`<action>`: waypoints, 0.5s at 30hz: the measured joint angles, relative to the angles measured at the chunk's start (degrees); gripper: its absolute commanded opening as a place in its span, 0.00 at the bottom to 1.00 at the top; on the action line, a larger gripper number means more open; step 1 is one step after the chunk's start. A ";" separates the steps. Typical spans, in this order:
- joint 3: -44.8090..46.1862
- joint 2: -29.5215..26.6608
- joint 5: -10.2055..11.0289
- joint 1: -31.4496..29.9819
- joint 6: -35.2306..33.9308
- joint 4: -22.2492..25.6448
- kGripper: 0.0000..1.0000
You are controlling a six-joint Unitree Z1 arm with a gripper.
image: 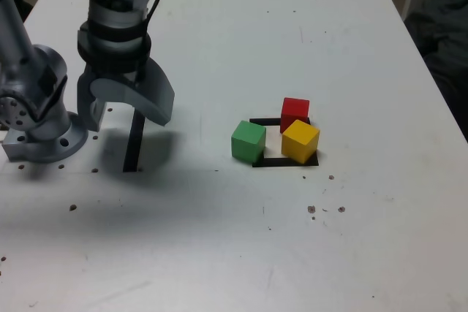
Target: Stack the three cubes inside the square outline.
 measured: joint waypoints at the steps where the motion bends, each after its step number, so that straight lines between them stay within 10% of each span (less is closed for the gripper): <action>1: -0.04 0.00 0.02 0.00 0.00 0.00 1.00; 15: -1.56 -0.01 0.00 0.00 0.00 0.46 1.00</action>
